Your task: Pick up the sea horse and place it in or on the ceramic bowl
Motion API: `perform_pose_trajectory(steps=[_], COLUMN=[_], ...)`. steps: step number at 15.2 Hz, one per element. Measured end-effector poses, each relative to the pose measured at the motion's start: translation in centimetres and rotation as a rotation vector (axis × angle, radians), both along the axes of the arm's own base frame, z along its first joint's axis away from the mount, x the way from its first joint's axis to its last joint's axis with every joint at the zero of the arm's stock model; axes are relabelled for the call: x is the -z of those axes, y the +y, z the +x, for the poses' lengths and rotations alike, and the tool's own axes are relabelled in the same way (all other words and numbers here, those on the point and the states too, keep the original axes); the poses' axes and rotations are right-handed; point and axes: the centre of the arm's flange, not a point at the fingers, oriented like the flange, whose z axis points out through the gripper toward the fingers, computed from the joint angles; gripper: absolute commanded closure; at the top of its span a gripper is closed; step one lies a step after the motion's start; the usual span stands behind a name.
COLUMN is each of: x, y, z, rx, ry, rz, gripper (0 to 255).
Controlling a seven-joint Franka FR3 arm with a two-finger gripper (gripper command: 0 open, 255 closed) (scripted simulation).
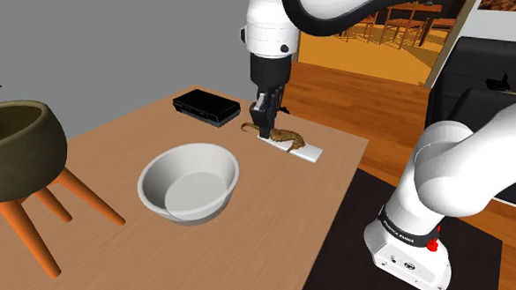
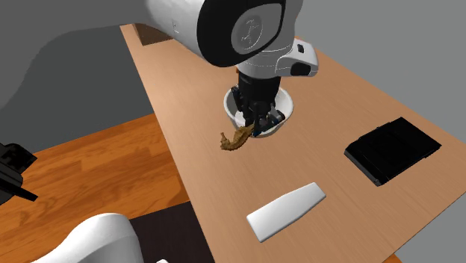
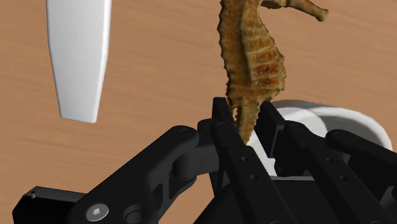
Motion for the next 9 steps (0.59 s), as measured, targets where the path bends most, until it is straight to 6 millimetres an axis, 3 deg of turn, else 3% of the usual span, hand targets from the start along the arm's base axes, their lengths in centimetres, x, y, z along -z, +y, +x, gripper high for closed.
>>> perform_pose_trajectory(steps=[9], x=[-0.1], y=[9.7], z=[6.7], rx=[-0.001], ry=[0.0], rz=[0.0], gripper=[255])
